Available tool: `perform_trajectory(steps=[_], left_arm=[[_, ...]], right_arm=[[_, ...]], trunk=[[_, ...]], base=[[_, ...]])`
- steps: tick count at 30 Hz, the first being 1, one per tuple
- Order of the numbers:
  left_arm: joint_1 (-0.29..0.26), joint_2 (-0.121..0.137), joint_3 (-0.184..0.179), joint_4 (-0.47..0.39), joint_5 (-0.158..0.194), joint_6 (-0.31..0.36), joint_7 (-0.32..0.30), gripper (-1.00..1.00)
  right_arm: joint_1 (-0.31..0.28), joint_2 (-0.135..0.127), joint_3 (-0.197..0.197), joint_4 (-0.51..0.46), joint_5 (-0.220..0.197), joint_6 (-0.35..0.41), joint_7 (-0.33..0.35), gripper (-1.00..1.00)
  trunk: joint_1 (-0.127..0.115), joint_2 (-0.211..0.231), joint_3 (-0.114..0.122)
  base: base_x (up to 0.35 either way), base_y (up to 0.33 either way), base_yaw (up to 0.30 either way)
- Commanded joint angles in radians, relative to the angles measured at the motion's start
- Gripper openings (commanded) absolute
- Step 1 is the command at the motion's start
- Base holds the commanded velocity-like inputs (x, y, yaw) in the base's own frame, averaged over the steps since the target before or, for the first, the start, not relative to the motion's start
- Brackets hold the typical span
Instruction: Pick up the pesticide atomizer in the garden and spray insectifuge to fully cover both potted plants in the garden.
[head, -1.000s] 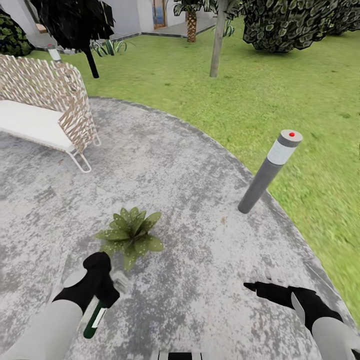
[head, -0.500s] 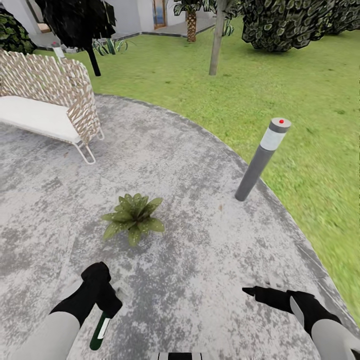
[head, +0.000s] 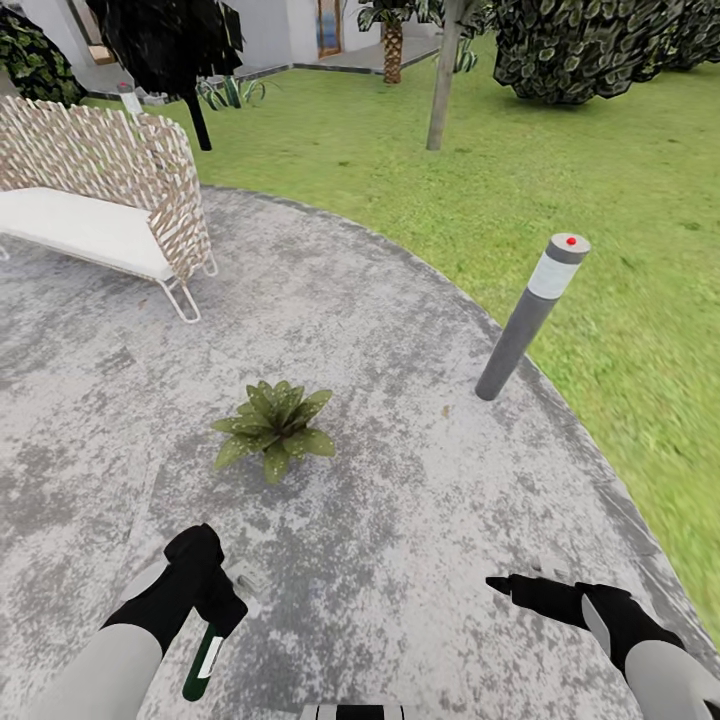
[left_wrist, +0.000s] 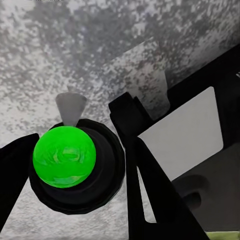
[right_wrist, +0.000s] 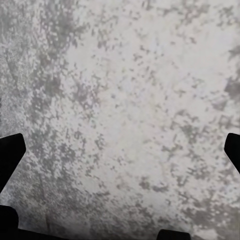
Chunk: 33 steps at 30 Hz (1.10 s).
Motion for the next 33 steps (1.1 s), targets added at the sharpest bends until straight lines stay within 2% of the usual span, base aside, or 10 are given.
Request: perform_trajectory(steps=[1,8,18,23,27,30,33], left_arm=[[0.0,0.0,-0.002,-0.001,-0.008,0.006,-0.01,-1.0],[0.0,-0.001,-0.002,-0.001,-0.008,0.006,-0.01,-1.0],[-0.001,-0.001,-0.002,-0.007,-0.005,0.007,-0.01,-1.0],[-0.001,-0.014,0.0,-0.01,0.075,0.006,-0.01,-1.0],[-0.001,-0.015,0.002,-0.014,0.087,0.006,-0.01,-1.0],[-0.001,-0.015,0.003,-0.049,0.088,0.007,-0.011,-1.0],[-0.001,-0.015,0.019,-0.063,0.088,0.007,-0.011,-1.0]], right_arm=[[-0.001,0.001,-0.008,-0.002,0.007,0.007,0.006,1.0],[-0.001,0.0,-0.008,-0.002,0.007,0.007,0.007,1.0],[-0.001,0.0,-0.008,-0.002,0.007,0.006,0.007,1.0],[-0.001,-0.001,-0.008,-0.002,0.007,0.007,0.006,1.0],[-0.001,-0.001,-0.008,-0.002,0.007,0.007,0.006,1.0],[-0.001,-0.001,-0.008,-0.002,0.007,0.007,0.006,1.0],[-0.001,-0.001,-0.008,-0.002,0.007,0.007,0.006,1.0]], trunk=[[0.0,0.0,-0.001],[0.0,0.0,-0.001],[0.0,0.0,0.005],[0.0,0.0,0.012],[0.0,0.0,0.018],[0.0,0.0,0.022],[0.011,-0.021,0.017]], base=[[0.0,0.0,0.017],[0.0,0.0,0.023],[0.0,0.0,0.193],[0.0,0.0,0.089],[0.0,0.0,0.082],[0.0,0.0,0.081],[0.0,0.0,0.081]])
